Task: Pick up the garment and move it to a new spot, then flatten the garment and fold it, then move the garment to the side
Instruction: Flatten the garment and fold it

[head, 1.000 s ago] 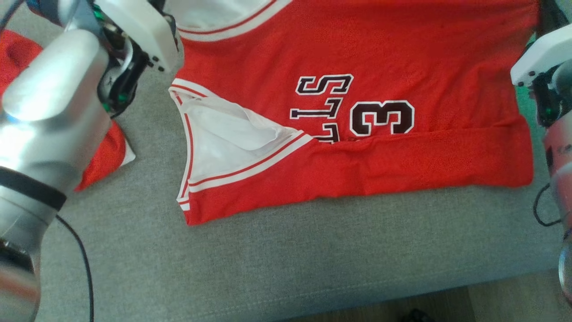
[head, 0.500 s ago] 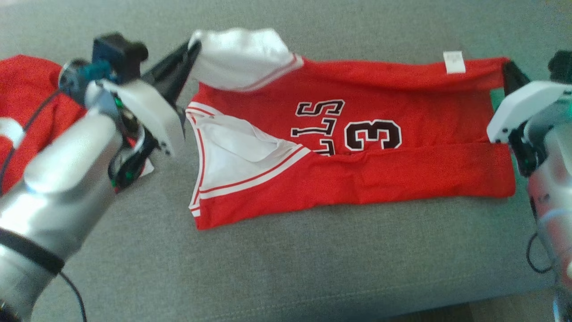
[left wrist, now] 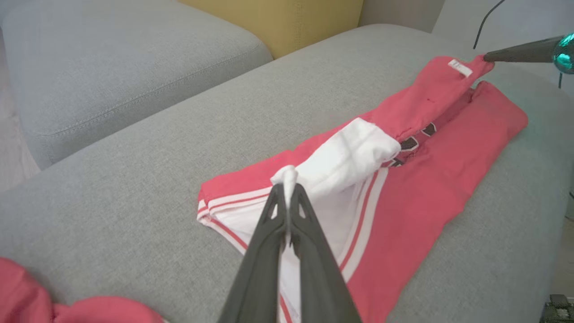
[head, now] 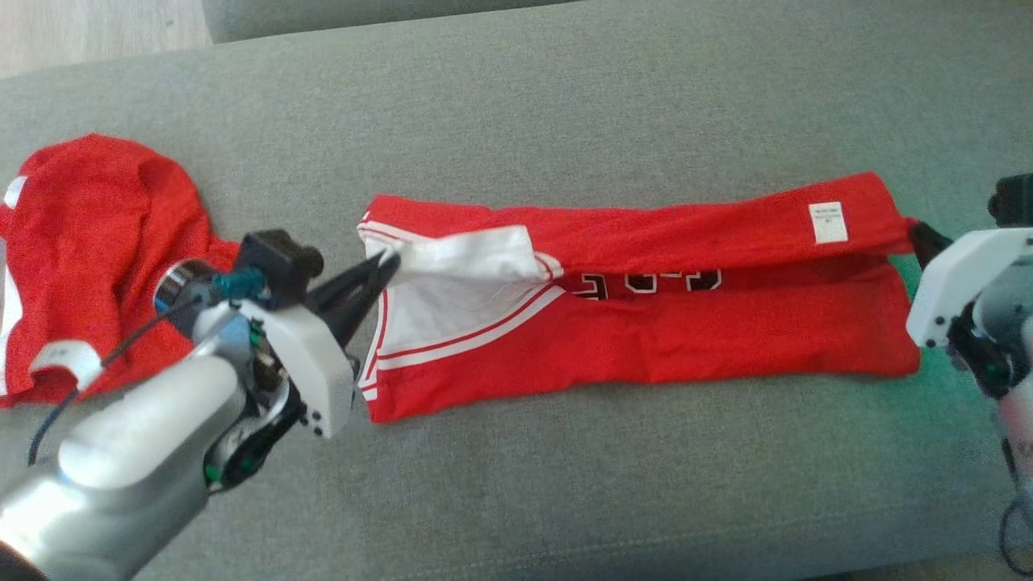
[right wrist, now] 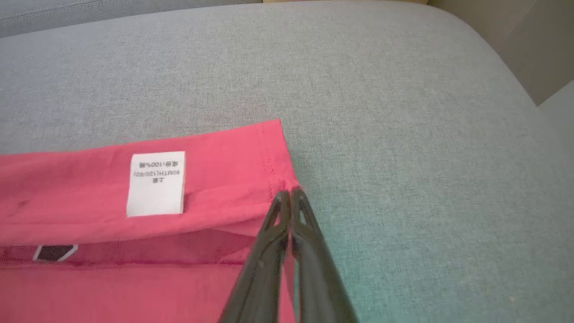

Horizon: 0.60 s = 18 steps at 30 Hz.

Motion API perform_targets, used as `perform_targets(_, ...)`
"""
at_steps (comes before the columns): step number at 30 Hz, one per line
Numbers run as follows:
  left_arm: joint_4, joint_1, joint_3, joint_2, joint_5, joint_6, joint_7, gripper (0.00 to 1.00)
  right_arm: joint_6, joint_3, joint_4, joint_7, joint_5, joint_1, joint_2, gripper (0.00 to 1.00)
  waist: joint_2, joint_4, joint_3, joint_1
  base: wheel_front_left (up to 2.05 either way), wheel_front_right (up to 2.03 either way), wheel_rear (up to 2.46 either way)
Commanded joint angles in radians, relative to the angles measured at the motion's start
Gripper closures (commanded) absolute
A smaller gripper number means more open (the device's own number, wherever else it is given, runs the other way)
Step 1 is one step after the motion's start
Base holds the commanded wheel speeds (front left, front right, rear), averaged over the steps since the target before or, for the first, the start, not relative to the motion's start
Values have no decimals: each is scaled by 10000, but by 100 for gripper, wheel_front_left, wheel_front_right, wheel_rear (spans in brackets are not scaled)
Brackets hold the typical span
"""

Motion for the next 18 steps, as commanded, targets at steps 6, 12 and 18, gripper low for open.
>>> perform_targets(6, -830, 79, 36, 680, -28, 260, 323, 100, 19, -40, -2011, 1496, 477, 925, -657, 100, -1, -63, -99, 1, 0, 0, 0)
perform_targets(12, -850, 344, -466, 792, 369, 346, 631, 100, 19, -535, -3488, 2809, 553, 1851, -757, 100, -1, -141, -145, 1, 0, 0, 0)
perform_targets(18, -389, 553, -601, 610, 359, 293, 602, 100, 19, -975, -4396, 3651, 376, 2432, -563, 100, -1, -216, -129, 1, 0, 0, 0)
